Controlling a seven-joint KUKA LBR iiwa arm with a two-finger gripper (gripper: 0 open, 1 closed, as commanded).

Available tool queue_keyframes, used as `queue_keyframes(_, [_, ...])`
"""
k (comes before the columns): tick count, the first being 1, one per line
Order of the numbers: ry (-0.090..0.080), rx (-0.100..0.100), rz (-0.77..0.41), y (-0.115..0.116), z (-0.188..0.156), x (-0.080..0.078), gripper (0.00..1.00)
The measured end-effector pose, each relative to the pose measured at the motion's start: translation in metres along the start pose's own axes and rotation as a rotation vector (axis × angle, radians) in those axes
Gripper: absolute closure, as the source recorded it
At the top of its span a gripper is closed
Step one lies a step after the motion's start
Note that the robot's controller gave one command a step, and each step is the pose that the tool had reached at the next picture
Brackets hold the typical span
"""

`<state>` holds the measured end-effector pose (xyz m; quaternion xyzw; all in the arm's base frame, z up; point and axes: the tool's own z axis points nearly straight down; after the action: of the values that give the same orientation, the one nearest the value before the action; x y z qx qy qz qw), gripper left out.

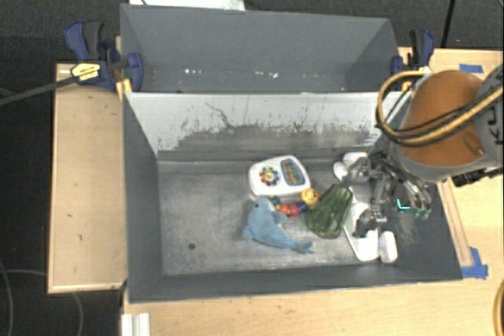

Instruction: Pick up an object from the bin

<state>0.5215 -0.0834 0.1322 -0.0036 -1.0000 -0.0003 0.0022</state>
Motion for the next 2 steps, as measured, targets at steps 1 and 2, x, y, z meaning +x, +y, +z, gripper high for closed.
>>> queue_keyframes(1, [-0.007,0.001,-0.006,0.0003,-0.0035,-0.0021,1.0])
queue_keyframes(2, [-0.007,0.001,-0.008,0.0003,-0.0035,-0.0021,1.0])
